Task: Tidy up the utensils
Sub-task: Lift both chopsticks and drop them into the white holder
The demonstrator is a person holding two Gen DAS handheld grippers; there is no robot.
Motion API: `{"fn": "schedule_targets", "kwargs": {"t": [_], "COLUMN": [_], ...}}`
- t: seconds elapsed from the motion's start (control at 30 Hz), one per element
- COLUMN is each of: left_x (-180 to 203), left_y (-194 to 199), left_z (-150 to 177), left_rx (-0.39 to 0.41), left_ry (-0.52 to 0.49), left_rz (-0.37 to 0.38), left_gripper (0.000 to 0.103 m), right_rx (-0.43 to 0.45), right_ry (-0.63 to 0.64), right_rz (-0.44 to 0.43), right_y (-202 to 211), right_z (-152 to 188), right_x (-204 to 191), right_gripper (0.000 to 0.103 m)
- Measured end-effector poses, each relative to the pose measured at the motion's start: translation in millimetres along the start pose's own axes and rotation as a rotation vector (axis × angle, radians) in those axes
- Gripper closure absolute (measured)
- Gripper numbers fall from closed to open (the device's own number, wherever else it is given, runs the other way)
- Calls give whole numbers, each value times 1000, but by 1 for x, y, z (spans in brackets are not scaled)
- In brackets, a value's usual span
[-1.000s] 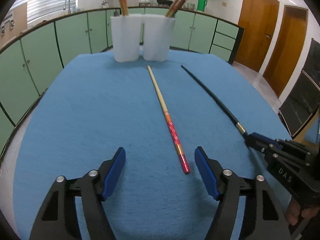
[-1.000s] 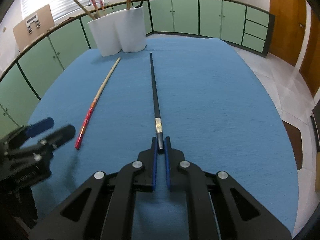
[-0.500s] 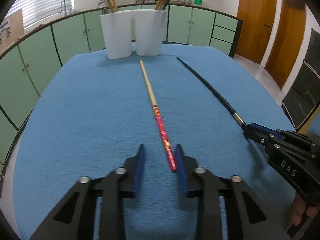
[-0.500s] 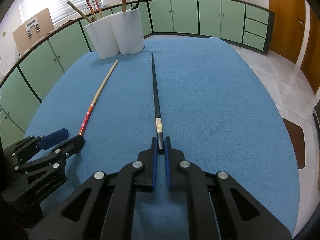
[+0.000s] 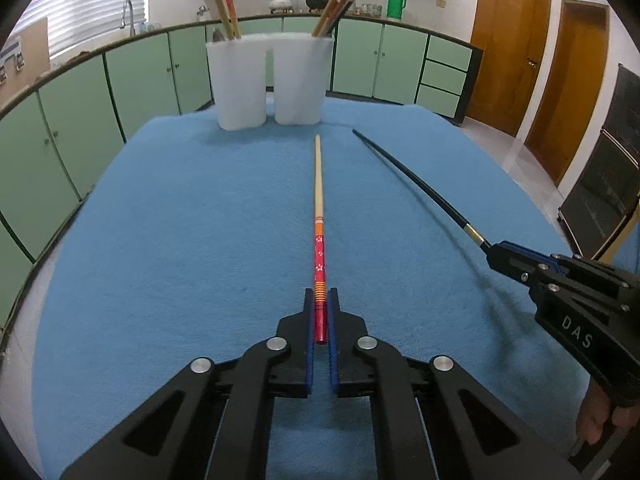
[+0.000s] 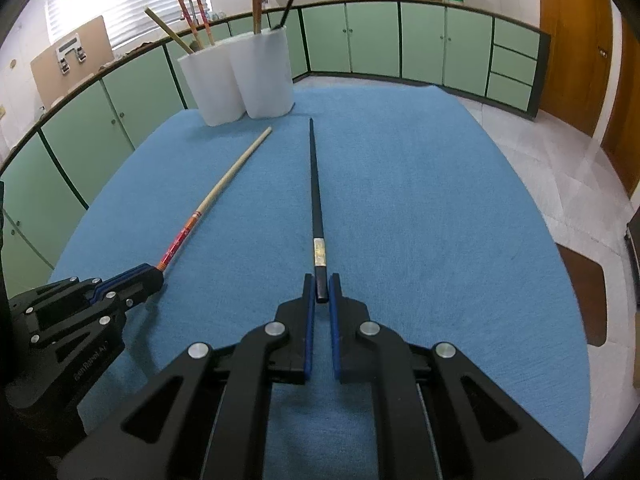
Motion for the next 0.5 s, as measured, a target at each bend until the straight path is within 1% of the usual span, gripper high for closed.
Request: {"fn": "schedule_targets", "kwargs": {"t": [0.17,0.33,0.5], "left_x": [-5,-12,-20], "left_y": [21,45,74], "left_z": [-12,-28,-53], "left_rx": [41,108,194], "left_ry": [-10,-5,-2], "left_rz": [0,-4,-1], "left_gripper": [97,97,97], "right_rx": [43,86,143], "right_ry": [35,57,81], "right_rz": [7,3,-7], "right_y": [14,29,49], "right_z": [-10,-25,-48], "right_x": [-6,-11,-16], "right_gripper": [97,97,97]}}
Point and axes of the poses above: each gripper's, at about its wrist camera, not at the fingertips, and y roughly against the way its jaws point, x to its right, z to its underside, the point moved 3 cm from there along -y, roughly the way its jaws point
